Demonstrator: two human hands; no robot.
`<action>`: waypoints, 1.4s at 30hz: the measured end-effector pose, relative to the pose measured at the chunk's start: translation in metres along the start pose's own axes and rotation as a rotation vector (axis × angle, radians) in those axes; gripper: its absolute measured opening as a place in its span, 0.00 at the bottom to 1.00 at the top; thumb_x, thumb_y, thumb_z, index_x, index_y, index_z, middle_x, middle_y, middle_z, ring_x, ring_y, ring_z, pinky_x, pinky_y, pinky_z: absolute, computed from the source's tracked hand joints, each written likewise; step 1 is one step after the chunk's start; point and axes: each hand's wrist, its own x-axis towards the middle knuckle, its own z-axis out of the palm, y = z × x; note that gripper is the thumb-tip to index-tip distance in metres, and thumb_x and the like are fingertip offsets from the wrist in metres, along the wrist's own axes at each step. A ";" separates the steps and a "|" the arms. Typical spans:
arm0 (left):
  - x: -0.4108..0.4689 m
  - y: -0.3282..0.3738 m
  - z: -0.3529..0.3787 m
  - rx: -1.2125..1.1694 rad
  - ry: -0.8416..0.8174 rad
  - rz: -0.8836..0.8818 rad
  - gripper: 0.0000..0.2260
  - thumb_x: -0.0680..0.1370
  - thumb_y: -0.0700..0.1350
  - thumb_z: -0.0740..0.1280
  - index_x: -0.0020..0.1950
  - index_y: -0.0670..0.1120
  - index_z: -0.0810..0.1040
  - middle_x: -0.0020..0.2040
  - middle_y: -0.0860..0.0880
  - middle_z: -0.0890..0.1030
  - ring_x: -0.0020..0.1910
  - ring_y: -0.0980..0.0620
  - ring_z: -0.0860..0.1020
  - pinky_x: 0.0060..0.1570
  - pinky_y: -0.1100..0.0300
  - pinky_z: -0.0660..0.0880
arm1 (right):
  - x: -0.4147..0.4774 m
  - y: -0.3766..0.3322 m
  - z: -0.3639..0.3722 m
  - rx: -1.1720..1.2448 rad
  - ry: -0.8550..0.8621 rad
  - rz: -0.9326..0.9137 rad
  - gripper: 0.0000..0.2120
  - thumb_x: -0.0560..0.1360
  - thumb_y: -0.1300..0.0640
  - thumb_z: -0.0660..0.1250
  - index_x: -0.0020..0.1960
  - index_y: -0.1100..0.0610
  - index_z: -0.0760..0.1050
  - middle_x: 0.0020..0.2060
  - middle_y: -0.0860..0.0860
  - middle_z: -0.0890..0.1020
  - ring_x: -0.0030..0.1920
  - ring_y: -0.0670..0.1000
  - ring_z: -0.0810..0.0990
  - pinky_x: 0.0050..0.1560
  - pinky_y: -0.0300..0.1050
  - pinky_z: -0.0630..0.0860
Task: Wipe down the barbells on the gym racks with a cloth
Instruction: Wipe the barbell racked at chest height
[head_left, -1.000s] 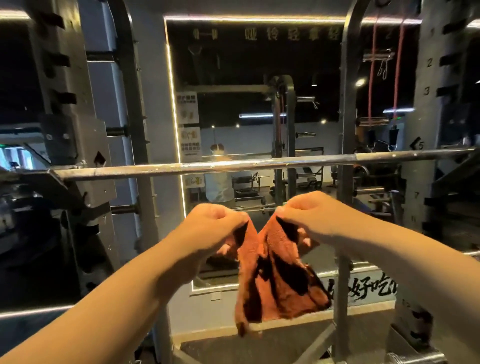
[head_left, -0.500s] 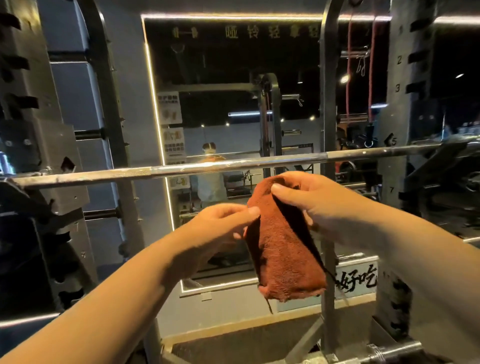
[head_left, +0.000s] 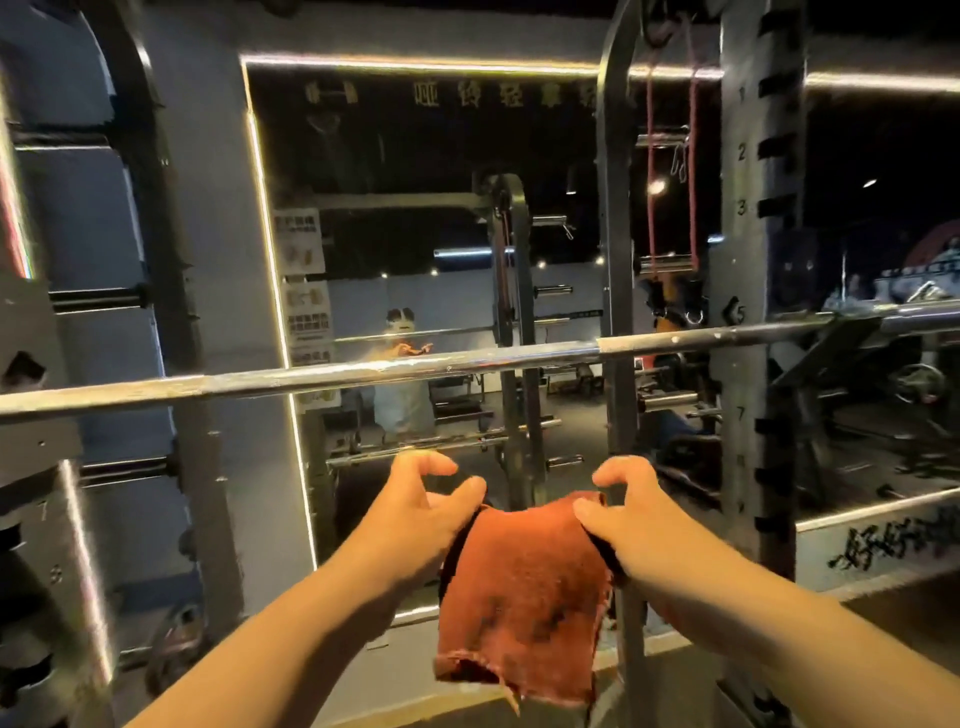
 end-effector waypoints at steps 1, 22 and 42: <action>0.008 -0.004 -0.002 0.004 -0.032 0.013 0.10 0.79 0.49 0.71 0.58 0.51 0.74 0.40 0.48 0.86 0.35 0.54 0.82 0.39 0.56 0.76 | 0.004 0.003 -0.001 -0.018 -0.032 -0.007 0.08 0.81 0.63 0.62 0.56 0.54 0.75 0.42 0.56 0.78 0.34 0.50 0.74 0.26 0.35 0.69; 0.186 0.081 0.035 0.877 0.276 0.763 0.09 0.81 0.47 0.66 0.59 0.53 0.81 0.54 0.49 0.76 0.57 0.47 0.75 0.56 0.51 0.74 | 0.181 -0.074 -0.038 -0.703 0.399 -0.687 0.12 0.81 0.64 0.63 0.63 0.54 0.78 0.70 0.55 0.61 0.71 0.55 0.63 0.75 0.39 0.60; 0.190 0.067 0.043 1.264 0.480 0.438 0.12 0.83 0.50 0.53 0.46 0.50 0.73 0.46 0.51 0.76 0.46 0.51 0.75 0.52 0.56 0.73 | 0.239 -0.033 -0.010 -0.999 0.601 -1.151 0.20 0.84 0.44 0.51 0.54 0.55 0.78 0.44 0.53 0.80 0.43 0.57 0.77 0.48 0.55 0.70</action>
